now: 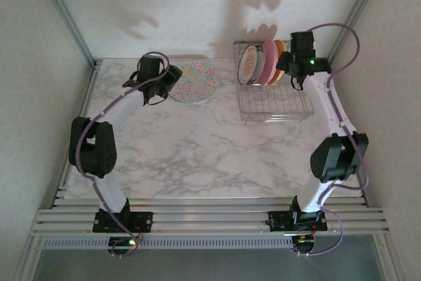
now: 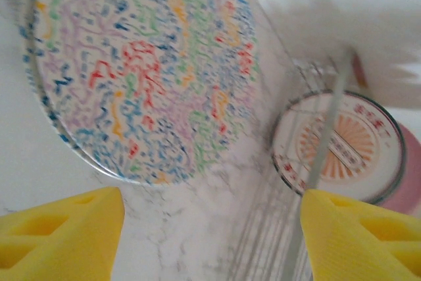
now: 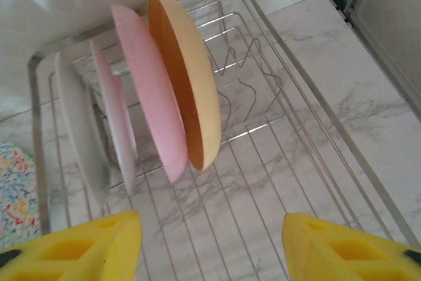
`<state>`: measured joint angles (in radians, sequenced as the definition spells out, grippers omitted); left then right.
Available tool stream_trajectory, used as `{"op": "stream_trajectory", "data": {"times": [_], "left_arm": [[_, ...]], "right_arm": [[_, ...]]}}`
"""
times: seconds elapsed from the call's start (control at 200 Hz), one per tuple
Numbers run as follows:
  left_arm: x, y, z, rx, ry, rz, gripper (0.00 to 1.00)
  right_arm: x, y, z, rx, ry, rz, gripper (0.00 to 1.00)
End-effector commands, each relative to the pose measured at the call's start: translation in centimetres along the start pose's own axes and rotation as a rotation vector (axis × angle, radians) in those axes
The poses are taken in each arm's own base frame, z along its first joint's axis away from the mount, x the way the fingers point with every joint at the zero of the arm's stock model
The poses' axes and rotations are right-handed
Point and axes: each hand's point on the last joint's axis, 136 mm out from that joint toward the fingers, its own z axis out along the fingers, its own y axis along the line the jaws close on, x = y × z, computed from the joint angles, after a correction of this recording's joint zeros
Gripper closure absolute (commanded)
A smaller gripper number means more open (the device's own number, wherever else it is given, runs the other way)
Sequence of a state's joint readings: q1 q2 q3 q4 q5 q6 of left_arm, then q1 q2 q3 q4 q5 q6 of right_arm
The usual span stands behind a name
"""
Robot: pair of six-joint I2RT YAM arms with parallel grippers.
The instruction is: Unload the plates from the dish rack
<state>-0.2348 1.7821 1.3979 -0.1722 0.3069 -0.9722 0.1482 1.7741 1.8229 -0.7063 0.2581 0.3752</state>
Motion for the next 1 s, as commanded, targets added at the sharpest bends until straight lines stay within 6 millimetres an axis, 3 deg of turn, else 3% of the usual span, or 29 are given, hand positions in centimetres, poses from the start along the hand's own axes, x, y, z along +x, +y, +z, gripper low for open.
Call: {"op": "stream_trajectory", "data": {"times": [0.0,0.21,0.405,0.551,0.996], "left_arm": [[1.8,-4.1,-3.4,0.155,0.004,0.127,0.30],[4.3,-5.3,-7.1,0.257,0.026,0.183,0.30],[5.1,-8.1,-11.3,0.404,-0.010,0.257,0.31],[5.7,-8.9,-13.5,0.462,-0.026,0.286,0.31],[5.4,-9.0,-15.0,0.459,-0.050,0.276,0.32]], "right_arm": [[-1.5,0.2,1.1,-0.004,-0.003,-0.039,0.43],[-1.5,0.7,5.7,-0.016,0.049,-0.094,0.51],[-1.7,1.6,8.2,-0.047,0.046,-0.130,0.55],[-1.7,1.4,9.7,-0.023,0.057,-0.135,0.61],[-2.0,0.8,12.4,0.038,0.062,-0.166,0.66]]}}
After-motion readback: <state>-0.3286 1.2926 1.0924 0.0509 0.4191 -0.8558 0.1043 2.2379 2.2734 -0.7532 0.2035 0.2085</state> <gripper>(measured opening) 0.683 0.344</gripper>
